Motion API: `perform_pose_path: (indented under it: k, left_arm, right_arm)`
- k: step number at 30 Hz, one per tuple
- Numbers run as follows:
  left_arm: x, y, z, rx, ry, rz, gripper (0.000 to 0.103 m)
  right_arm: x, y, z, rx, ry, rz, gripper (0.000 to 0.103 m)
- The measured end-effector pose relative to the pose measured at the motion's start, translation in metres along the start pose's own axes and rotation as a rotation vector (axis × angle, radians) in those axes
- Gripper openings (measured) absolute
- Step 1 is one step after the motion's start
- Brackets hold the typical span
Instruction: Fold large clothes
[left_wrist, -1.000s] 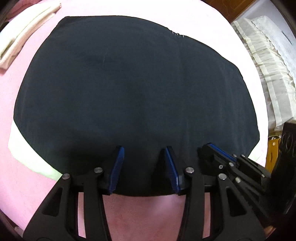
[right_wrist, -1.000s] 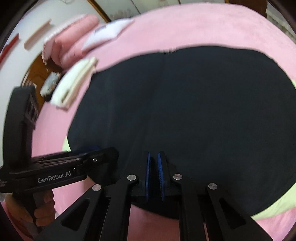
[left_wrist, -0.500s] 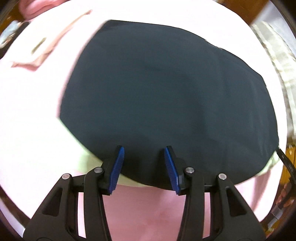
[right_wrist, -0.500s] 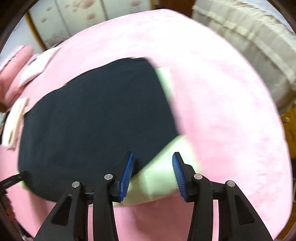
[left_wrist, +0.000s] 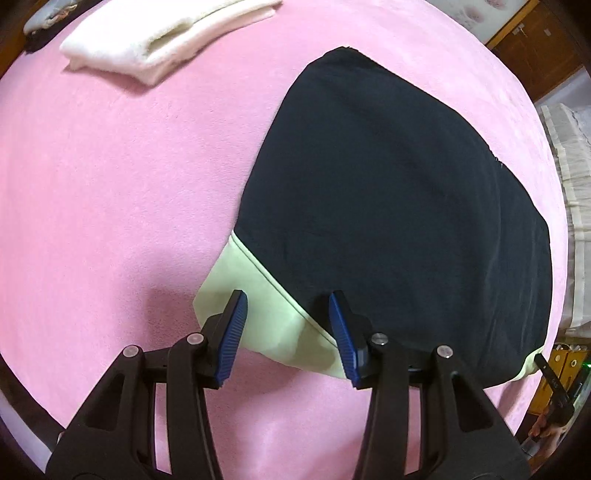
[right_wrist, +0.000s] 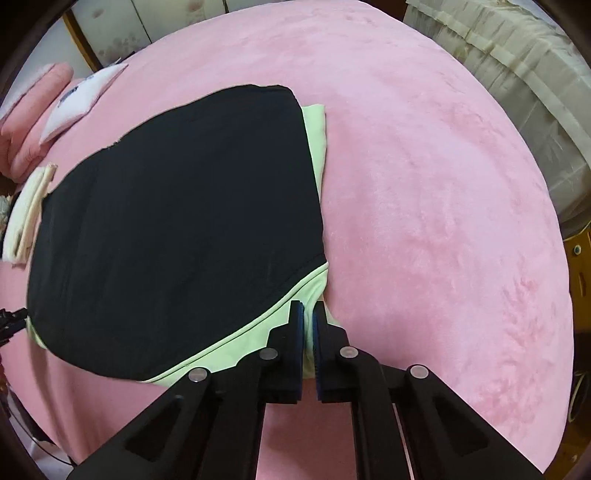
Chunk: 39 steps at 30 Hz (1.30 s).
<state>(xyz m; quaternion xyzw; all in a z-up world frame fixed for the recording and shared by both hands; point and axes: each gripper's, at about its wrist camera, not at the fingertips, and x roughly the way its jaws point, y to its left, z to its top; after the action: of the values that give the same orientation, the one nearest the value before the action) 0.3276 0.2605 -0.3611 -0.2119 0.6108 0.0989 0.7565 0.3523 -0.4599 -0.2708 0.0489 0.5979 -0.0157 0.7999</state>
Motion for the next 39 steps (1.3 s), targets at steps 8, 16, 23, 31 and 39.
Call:
perform_pose_path:
  k: [8, 16, 23, 31, 39]
  left_arm:
    - [0.010, -0.009, -0.006, 0.091, 0.030, 0.018, 0.043]
    - [-0.004, -0.039, -0.017, 0.215, 0.002, 0.061, 0.043]
    - [-0.013, -0.090, -0.035, 0.263, 0.027, -0.152, 0.043]
    - [0.024, -0.147, -0.073, 0.388, 0.186, -0.227, 0.019]
    - [0.059, -0.141, -0.081, 0.345, 0.239, -0.204, 0.018]
  right_arm:
    - [-0.011, 0.005, -0.026, 0.064, 0.061, -0.038, 0.003]
    - [-0.025, -0.006, -0.036, 0.234, -0.029, -0.111, 0.007]
    - [-0.092, 0.056, -0.041, 0.151, -0.317, 0.020, 0.037]
    - [-0.017, 0.155, -0.079, 0.196, 0.032, 0.549, 0.004]
    - [-0.001, 0.186, -0.118, 0.035, 0.142, 0.528, 0.002]
